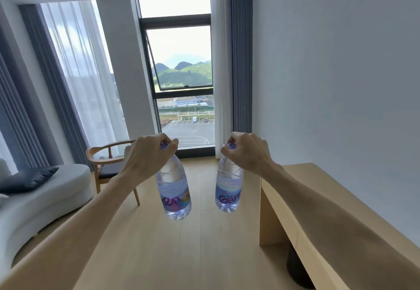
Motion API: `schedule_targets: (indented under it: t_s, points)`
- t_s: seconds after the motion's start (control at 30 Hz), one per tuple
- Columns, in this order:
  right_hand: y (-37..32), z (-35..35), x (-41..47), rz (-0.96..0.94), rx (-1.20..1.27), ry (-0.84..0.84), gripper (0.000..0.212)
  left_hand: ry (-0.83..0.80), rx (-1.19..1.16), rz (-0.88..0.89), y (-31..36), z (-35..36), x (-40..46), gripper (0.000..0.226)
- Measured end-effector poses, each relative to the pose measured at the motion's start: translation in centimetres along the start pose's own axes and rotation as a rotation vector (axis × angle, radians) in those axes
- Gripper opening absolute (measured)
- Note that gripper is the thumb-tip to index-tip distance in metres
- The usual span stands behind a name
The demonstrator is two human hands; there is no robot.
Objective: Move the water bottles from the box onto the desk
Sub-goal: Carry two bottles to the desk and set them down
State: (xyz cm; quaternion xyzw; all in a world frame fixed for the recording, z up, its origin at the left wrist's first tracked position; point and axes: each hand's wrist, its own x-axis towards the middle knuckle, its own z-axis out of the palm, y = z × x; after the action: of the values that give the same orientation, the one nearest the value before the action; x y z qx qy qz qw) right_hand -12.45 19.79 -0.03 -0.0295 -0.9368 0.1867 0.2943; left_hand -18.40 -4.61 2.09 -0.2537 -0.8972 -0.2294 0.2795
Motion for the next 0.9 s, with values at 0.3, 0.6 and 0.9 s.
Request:
schedule_targets:
  t_s: [0.3,0.6,0.9]
  points:
    - [13.3,6.1,10.1,0.162,-0.083,-0.048,0.028,-0.067,-0.119,0.084,-1.1,17.3,13.9,0.035]
    - [26.9,10.4,19.8,0.427,-0.158,-0.005,0.024,-0.172,-0.217,0.219,1.7,34.4,28.8,0.033]
    - [40.1,10.3,26.0,0.646,-0.205,0.121,0.024,-0.309,-0.377,0.343,8.1,49.4,40.3,0.035]
